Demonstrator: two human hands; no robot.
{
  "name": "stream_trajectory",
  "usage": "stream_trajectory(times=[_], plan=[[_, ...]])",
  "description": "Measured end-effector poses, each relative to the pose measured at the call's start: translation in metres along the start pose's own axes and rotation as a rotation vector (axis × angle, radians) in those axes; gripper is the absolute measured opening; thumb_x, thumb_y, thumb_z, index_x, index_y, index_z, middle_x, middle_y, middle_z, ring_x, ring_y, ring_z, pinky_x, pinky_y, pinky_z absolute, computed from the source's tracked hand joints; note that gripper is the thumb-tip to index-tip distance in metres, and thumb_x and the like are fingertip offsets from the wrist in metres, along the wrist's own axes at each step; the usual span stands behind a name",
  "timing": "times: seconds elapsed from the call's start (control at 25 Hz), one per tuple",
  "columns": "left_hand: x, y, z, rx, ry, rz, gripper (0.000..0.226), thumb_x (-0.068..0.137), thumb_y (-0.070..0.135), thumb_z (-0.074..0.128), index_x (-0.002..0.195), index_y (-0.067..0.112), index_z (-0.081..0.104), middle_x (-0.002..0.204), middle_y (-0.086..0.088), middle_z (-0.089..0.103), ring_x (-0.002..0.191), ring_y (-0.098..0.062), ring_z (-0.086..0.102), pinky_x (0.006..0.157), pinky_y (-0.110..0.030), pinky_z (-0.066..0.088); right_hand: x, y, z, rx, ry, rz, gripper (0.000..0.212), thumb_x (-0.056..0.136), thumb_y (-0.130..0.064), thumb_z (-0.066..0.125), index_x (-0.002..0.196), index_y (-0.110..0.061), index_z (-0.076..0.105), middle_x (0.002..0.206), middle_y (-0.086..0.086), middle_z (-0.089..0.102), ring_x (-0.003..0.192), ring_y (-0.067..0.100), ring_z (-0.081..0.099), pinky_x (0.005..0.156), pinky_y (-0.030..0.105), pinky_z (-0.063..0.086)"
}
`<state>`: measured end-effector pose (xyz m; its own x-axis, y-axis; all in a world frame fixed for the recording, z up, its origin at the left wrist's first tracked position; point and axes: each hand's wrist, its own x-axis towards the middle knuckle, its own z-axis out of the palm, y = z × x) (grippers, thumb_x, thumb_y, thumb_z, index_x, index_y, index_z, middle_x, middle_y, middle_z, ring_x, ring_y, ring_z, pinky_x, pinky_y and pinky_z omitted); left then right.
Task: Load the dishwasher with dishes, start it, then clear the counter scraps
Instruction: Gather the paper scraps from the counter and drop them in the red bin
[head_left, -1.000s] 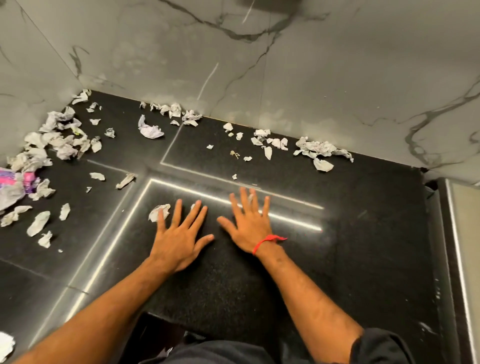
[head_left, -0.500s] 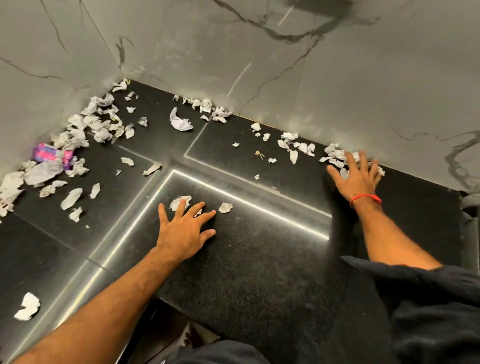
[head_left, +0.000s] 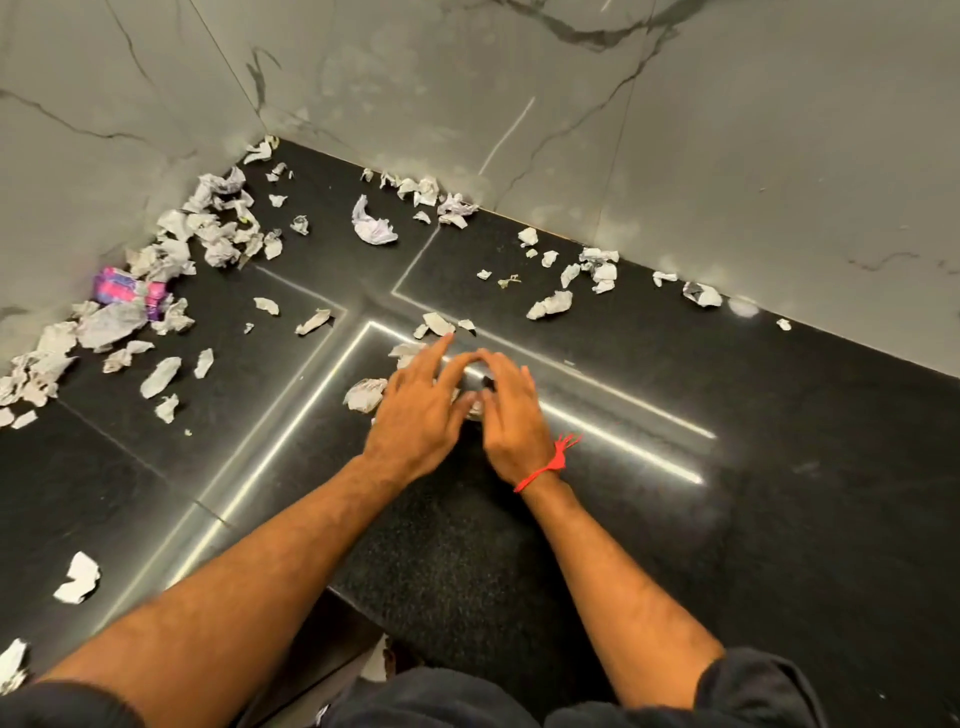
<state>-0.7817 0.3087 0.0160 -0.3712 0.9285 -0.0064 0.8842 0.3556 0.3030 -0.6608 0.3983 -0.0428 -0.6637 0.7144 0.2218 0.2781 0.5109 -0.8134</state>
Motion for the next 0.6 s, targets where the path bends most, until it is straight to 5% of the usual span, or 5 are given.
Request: stream_trajectory(times=[0.16, 0.24, 0.36, 0.48, 0.6], plan=[[0.014, 0.010, 0.021, 0.302, -0.307, 0.027, 0.065, 0.100, 0.065, 0.021, 0.157, 0.047, -0.007, 0.168, 0.006, -0.018, 0.155, -0.031, -0.013, 0.123, -0.061, 0.004, 0.012, 0.008, -0.032, 0.552, 0.368, 0.378, 0.040, 0.093, 0.001, 0.046, 0.129, -0.012, 0.055, 0.127, 0.009, 0.057, 0.112, 0.017, 0.058, 0.099, 0.041, 0.049], [0.006, -0.009, 0.025, 0.308, -0.293, -0.019, 0.062, 0.100, 0.066, 0.010, 0.155, 0.049, -0.011, 0.168, 0.010, -0.014, 0.156, -0.030, -0.005, 0.122, -0.062, 0.005, 0.022, 0.023, -0.062, 0.358, 0.427, 0.311, 0.035, 0.090, -0.002, 0.053, 0.121, -0.015, 0.061, 0.121, 0.005, 0.057, 0.103, 0.021, 0.059, 0.091, 0.039, 0.051], [-0.013, -0.042, 0.020, 0.337, -0.252, -0.056, 0.061, 0.098, 0.058, 0.007, 0.157, 0.047, -0.009, 0.169, 0.011, -0.011, 0.156, -0.029, 0.002, 0.121, -0.064, 0.007, 0.041, 0.090, -0.142, -0.331, 0.573, 0.248, 0.036, 0.089, -0.031, 0.058, 0.121, -0.015, 0.063, 0.125, 0.010, 0.057, 0.118, 0.032, 0.052, 0.103, 0.040, 0.039], [-0.006, -0.046, 0.004, 0.269, -0.261, -0.109, 0.073, 0.087, 0.047, 0.016, 0.159, 0.042, 0.005, 0.168, 0.005, -0.014, 0.155, -0.031, 0.003, 0.119, -0.066, 0.006, 0.052, 0.148, -0.203, -0.670, 0.401, 0.544, 0.065, 0.084, -0.062, 0.047, 0.131, -0.017, 0.053, 0.137, 0.018, 0.046, 0.131, 0.042, 0.037, 0.113, 0.052, 0.027], [0.034, -0.015, -0.001, 0.212, -0.220, -0.003, 0.073, 0.087, 0.047, 0.020, 0.159, 0.036, 0.014, 0.169, 0.000, -0.009, 0.154, -0.031, 0.006, 0.118, -0.068, 0.010, 0.064, 0.144, -0.188, -0.748, 0.201, 0.365, 0.069, 0.089, -0.065, 0.040, 0.133, -0.014, 0.052, 0.133, 0.019, 0.047, 0.126, 0.040, 0.040, 0.112, 0.053, 0.027]])
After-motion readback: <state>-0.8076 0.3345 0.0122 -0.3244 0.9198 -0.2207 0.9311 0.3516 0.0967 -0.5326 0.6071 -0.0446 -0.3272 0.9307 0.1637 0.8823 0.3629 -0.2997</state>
